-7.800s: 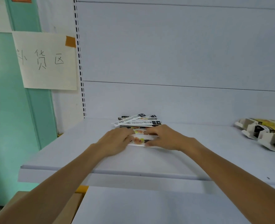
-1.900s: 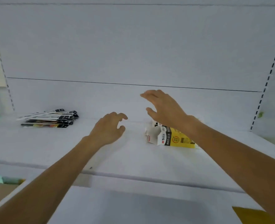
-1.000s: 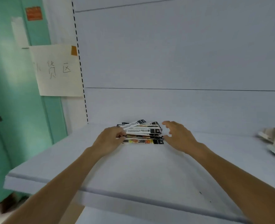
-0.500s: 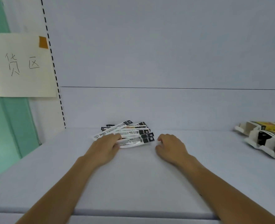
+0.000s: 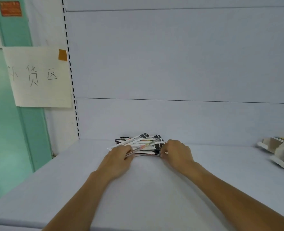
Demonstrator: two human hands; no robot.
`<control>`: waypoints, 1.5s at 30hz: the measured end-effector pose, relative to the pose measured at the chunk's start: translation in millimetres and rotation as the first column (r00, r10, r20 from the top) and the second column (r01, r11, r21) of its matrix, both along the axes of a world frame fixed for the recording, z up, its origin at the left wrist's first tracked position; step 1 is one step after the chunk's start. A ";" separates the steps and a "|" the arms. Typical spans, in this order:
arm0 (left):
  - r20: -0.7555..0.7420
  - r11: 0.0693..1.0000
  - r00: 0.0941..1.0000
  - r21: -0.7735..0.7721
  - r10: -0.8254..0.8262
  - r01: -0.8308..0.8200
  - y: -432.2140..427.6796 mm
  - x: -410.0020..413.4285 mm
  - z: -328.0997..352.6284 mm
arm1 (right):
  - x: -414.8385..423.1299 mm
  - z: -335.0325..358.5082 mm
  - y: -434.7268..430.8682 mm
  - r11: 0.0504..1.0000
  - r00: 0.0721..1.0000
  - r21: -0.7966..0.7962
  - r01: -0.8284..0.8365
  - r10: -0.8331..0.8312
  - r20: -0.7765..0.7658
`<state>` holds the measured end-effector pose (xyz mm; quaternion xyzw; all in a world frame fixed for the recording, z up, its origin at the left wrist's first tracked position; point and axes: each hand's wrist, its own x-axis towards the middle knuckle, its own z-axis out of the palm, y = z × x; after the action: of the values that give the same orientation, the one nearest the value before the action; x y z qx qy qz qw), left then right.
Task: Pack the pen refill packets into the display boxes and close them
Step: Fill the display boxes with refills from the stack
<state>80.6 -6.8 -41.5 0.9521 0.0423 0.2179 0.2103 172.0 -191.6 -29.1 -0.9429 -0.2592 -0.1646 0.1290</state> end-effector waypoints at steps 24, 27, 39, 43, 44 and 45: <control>0.106 0.937 0.976 0.277 0.192 -0.214 -70.6 -3.7 24.8 | -53.3 9.1 -26.0 0.725 0.861 0.684 -0.082 0.397 -0.318; 0.004 0.989 1.000 0.144 -0.020 0.019 -84.5 -3.9 13.3 | -54.1 7.0 -11.8 0.695 0.810 0.715 -0.074 0.460 -0.364; 0.373 0.641 0.831 0.767 -0.414 -0.026 -61.8 -22.9 62.4 | -56.9 47.5 -58.9 0.665 0.686 0.724 -0.184 0.615 -0.390; 0.220 0.437 0.871 0.899 -0.439 -0.007 -80.9 -9.1 64.6 | -65.8 56.9 -69.9 0.839 0.644 0.453 -0.300 0.529 -0.553; 0.170 0.450 0.902 0.892 -0.397 0.030 -84.4 -7.7 62.9 | -67.2 58.3 -72.8 0.865 0.672 0.393 -0.313 0.494 -0.551; 0.127 0.480 0.927 0.875 -0.353 0.063 -87.5 -7.1 61.2 | -67.3 58.9 -76.4 0.891 0.723 0.335 -0.304 0.446 -0.528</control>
<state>73.4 -94.4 19.7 0.8845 -0.2194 0.3193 -0.2600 104.7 -268.0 29.7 -0.8525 -0.3719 0.1393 0.3398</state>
